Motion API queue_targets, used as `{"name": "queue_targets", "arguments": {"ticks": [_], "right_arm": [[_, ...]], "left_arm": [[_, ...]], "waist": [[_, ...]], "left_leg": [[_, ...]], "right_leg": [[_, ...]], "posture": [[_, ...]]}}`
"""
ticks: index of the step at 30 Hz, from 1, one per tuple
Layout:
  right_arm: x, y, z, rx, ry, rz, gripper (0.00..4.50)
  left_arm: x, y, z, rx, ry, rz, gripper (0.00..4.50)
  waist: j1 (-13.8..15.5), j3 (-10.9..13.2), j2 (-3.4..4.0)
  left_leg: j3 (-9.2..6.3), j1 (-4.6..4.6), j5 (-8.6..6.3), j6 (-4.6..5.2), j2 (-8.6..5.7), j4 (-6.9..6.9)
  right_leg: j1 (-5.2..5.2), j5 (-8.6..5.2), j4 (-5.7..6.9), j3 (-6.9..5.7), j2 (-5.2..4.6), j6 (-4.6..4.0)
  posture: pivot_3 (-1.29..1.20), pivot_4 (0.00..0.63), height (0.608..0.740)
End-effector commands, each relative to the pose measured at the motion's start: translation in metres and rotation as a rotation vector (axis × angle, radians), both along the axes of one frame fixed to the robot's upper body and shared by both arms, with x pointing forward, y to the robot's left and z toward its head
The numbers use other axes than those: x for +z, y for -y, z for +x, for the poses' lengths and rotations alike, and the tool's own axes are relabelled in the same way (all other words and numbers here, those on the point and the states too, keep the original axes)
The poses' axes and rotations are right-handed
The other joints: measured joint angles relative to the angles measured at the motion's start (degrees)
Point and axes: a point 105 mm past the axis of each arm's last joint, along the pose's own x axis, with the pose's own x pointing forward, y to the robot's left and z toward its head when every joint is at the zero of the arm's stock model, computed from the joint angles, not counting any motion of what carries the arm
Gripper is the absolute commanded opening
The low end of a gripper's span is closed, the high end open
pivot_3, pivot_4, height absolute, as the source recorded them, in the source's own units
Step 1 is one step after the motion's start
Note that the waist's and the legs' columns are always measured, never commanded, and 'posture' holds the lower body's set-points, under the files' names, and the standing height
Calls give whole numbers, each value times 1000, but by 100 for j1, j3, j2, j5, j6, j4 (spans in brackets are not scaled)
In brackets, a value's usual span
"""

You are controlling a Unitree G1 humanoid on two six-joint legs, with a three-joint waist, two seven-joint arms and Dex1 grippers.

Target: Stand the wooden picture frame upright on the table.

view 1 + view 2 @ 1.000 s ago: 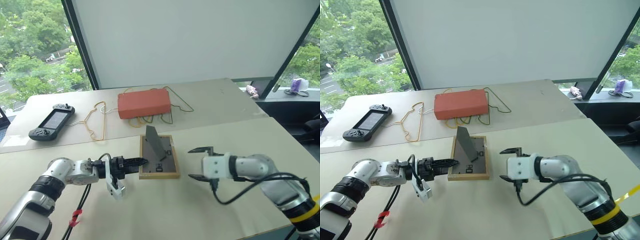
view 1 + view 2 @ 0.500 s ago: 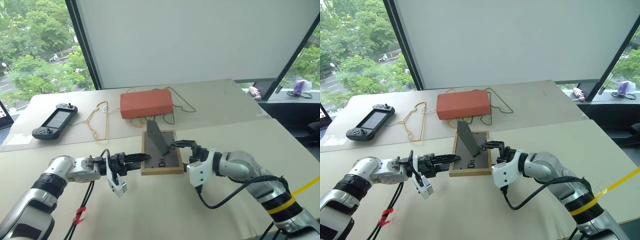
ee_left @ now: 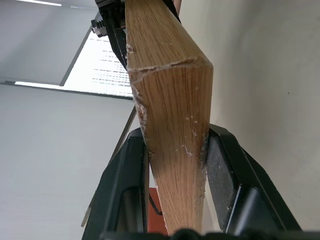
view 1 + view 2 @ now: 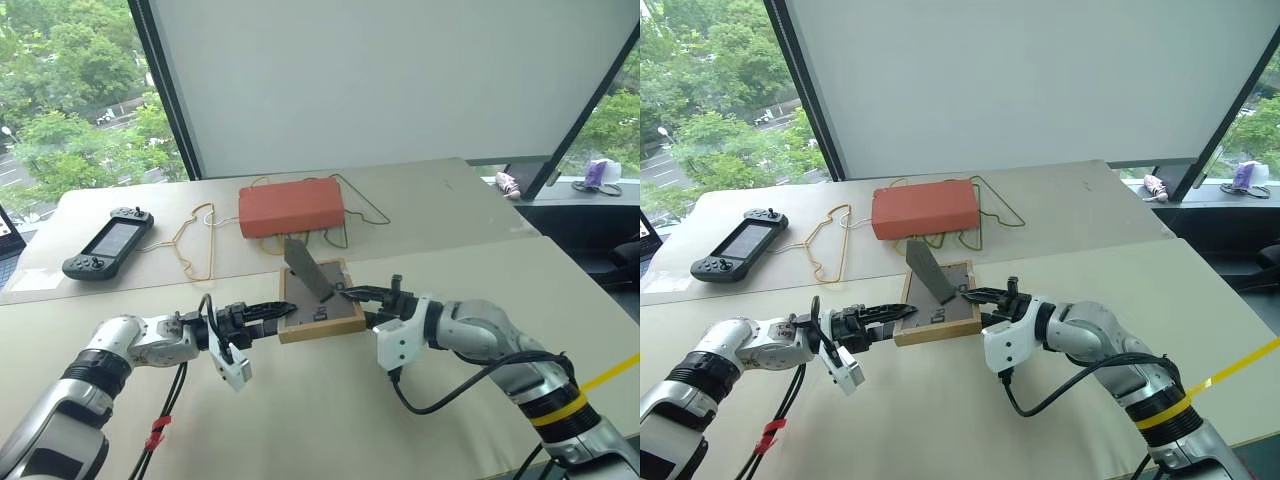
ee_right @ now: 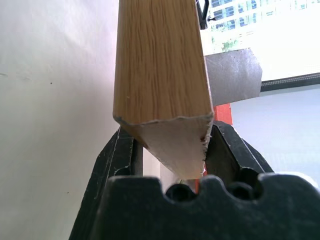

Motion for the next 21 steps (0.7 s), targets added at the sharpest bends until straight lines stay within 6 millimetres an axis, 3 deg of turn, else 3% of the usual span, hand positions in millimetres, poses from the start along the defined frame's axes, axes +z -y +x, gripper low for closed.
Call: {"name": "queue_targets", "arguments": {"ticks": [1, 2, 8, 12, 14, 16, 19, 21], "right_arm": [[22, 2, -2, -17, -7, 111, 1508], [25, 4, -1, -29, -24, 135, 1508], [45, 22, -3, -92, -294, 282, 1508], [84, 44, 14, -176, -674, 582, 1508], [85, 51, 15, -204, -888, 629, 1508], [89, 52, 11, -177, -977, 641, 1508], [75, 60, 16, -234, -1226, 667, 1508], [67, 63, 19, -257, -1250, 648, 1508]], "left_arm": [[12, 0, 2, 9, -8, -42, 3118], [13, -2, 0, 11, -25, -47, 3403], [36, -20, -19, 25, -110, -165, 3403], [42, -20, -40, 8, -236, -243, 3403], [37, -17, -47, -2, -301, -248, 3403], [33, -15, -50, 1, -336, -247, 3403], [29, -12, -54, -1, -354, -241, 3403], [28, -10, -55, -2, -356, -240, 3403]], "waist": [[2, 0, 0], [1, 0, 0], [-57, 0, 1], [-47, 4, 7], [-28, 5, 8], [18, 5, 8], [34, 5, 8], [42, 5, 8]], "left_leg": [[0, -1, 0, 0, -1, 0], [0, -1, 0, 1, -1, 0], [-10, -1, -3, 5, 2, -5], [-7, 1, -6, 11, 1, -1], [-8, 3, -7, 12, 3, -1], [-11, 7, -10, 16, 7, -4], [-19, 4, -13, 20, 4, -7], [-18, -3, -14, 21, -1, -5]], "right_leg": [[0, 0, 1, 4, 0, 0], [0, 0, 1, 5, 0, 0], [-8, 1, 14, 14, 5, -1], [-6, 1, -5, 29, 4, -2], [-2, 3, -10, 34, 3, -6], [2, 4, -13, 32, 3, -7], [3, 4, -20, 26, 7, -7], [3, 4, -21, 28, 2, -7]], "posture": [[0, 150, 740], [0, 150, 740], [0, 150, 740], [0, 150, 740], [0, 150, 740], [0, 150, 740], [0, 150, 740], [0, 150, 740]]}}
